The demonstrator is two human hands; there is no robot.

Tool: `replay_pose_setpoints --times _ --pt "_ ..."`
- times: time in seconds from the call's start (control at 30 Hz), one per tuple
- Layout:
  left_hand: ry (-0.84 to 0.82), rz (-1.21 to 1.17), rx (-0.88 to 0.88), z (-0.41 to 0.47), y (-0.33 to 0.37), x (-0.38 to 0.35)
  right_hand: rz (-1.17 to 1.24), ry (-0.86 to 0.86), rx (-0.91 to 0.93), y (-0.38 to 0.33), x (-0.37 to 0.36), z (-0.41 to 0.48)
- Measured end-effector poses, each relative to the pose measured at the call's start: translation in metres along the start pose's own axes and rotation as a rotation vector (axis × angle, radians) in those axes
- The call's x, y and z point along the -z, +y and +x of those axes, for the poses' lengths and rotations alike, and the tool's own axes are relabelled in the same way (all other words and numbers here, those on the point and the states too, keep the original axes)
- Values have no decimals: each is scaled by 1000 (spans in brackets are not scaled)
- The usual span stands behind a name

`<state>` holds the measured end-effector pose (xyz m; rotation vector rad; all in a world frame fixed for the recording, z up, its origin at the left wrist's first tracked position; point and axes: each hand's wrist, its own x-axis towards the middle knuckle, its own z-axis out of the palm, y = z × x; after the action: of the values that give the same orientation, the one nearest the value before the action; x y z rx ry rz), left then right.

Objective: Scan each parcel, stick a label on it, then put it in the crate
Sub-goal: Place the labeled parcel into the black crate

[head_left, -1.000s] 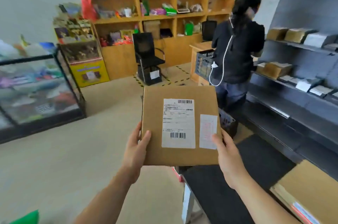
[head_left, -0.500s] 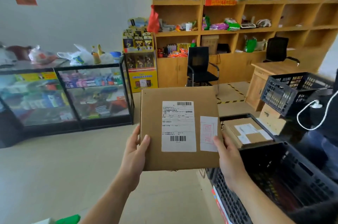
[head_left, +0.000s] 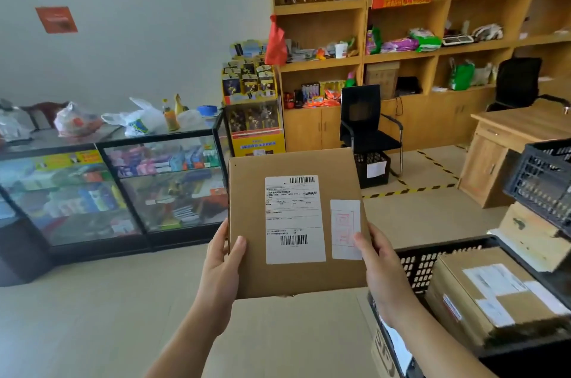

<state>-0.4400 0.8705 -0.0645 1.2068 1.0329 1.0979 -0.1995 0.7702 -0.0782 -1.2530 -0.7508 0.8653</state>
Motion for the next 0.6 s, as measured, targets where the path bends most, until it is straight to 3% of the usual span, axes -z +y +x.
replay_pose_setpoints --times 0.23,0.4,0.6 --pt "-136 23 84 134 -15 -109 45 206 -51 -5 59 117" --pt "-371 81 158 197 -49 -234 108 529 -139 8 143 148" --pt "-761 227 310 239 -107 -393 225 1010 -232 41 230 151"
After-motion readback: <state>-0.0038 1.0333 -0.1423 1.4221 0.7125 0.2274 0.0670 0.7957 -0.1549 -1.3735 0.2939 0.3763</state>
